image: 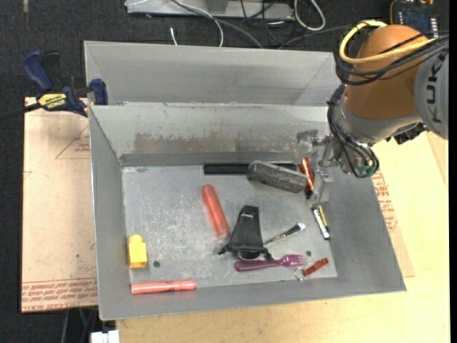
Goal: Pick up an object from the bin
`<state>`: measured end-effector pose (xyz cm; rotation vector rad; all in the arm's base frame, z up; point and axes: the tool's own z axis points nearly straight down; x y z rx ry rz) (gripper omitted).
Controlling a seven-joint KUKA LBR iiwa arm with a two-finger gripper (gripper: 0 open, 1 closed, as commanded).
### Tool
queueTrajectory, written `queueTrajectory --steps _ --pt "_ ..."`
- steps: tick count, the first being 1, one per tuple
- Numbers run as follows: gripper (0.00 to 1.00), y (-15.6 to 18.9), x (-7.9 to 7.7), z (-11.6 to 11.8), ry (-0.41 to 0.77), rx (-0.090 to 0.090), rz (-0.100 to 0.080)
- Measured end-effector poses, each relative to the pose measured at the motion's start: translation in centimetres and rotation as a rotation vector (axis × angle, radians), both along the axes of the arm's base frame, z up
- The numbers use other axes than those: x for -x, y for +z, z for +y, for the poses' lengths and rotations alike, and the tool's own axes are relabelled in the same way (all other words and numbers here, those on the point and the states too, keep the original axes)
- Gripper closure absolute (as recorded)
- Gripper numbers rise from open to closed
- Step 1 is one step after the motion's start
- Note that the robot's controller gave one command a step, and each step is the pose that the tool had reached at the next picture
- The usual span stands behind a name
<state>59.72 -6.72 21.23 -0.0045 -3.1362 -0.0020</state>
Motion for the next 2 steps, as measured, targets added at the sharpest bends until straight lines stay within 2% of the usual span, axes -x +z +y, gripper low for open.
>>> queueTrajectory --steps 1,2 --pt "0.0 0.4 -0.2 0.0 0.003 0.001 -0.007" --pt "0.0 -8.6 -2.8 -1.9 -0.226 0.0 -0.009"
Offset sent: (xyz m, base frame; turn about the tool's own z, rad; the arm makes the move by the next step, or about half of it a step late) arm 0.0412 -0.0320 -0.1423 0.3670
